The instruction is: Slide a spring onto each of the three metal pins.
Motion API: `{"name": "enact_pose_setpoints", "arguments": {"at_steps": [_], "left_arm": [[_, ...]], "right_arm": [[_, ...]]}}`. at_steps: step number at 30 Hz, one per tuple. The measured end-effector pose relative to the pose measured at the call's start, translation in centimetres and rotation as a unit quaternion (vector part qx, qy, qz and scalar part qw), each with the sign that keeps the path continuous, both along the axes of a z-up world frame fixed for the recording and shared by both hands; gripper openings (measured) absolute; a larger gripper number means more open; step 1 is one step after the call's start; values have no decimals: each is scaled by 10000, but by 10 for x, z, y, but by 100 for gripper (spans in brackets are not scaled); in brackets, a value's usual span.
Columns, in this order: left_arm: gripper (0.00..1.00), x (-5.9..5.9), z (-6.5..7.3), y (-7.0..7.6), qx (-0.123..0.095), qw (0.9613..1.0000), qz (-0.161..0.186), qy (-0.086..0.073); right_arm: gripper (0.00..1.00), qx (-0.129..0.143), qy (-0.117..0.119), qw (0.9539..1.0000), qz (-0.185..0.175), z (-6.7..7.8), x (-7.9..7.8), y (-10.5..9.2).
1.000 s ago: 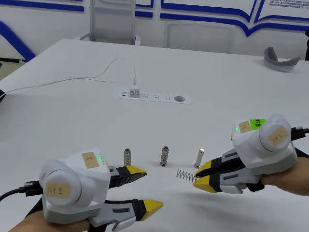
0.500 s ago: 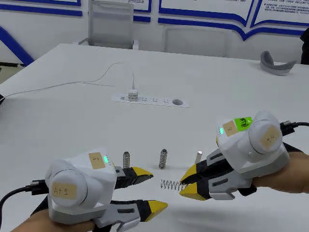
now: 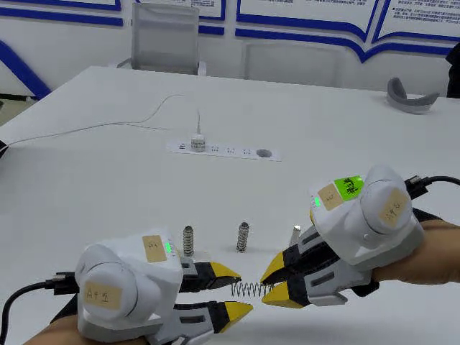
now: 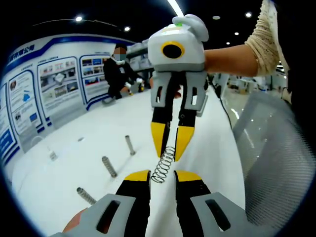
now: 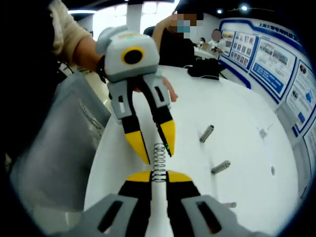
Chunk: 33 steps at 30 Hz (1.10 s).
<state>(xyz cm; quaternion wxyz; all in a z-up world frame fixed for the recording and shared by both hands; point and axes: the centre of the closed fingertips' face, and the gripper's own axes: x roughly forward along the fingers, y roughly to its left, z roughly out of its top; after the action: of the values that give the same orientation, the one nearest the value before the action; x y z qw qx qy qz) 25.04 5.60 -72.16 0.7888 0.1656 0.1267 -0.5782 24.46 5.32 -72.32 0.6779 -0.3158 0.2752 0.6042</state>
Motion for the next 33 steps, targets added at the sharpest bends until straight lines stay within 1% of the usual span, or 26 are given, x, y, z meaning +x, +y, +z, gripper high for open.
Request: {"name": "enact_pose_setpoints", "arguments": {"at_steps": [3,7,10,13,16,21,28,31,33], "left_arm": [[14,0,0,0,11,10000,-17,-21],[14,-2,-1,-1,14,10000,-58,-8],[13,-4,-1,-1,30,10000,-76,-22],[12,-4,-1,0,49,10000,-58,-51],[12,-4,-1,0,38,10000,-41,-39],[12,-4,-1,0,33,10000,-30,-41],[11,-6,0,-1,5,10000,-18,-13],[11,-5,1,-2,-31,10000,23,-10],[11,-4,2,-2,-81,9999,80,23]], "right_arm": [[12,-55,18,10000,74,-1,-3,0],[12,-88,27,9999,112,1,-5,-1],[12,-74,39,9999,136,7,-6,0],[12,21,53,9999,142,15,-7,3],[12,163,47,9998,145,25,-7,10],[12,304,48,9994,168,35,-9,19],[12,445,8,9988,186,41,-9,28],[12,519,-39,9985,176,44,-9,32],[12,569,-70,9982,161,46,-8,34]]}}
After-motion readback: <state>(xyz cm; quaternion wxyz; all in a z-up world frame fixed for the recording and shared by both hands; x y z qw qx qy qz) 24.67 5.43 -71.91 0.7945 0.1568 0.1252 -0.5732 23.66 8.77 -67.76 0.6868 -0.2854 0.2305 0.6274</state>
